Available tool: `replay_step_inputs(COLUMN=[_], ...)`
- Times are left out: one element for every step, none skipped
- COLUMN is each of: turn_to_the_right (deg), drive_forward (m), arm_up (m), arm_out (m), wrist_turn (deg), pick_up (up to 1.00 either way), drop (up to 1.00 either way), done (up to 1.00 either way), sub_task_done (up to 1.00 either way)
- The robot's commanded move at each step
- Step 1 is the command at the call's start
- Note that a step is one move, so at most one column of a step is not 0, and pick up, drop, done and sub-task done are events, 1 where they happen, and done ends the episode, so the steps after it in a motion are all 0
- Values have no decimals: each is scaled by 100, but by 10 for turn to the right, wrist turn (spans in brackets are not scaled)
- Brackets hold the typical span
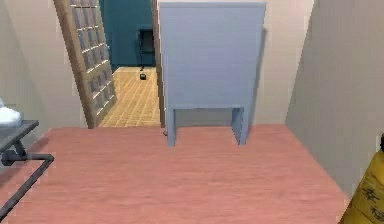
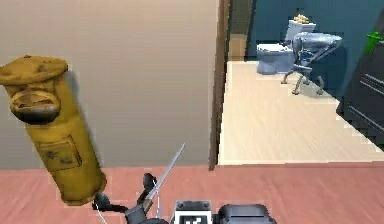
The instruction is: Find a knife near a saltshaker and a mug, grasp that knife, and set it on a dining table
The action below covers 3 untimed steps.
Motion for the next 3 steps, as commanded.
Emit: replay_step_inputs(turn_to_the_right=[0, -270, 0], drive_forward=[20, 0, 100], arm_up=[0, 0, 0], arm_out=[0, 0, 0], wrist_turn=[0, 0, 0], pick_up=[0, 0, 0], drop=[0, 0, 0], done=[0, 0, 0], sub_task_done=[0, 0, 0])
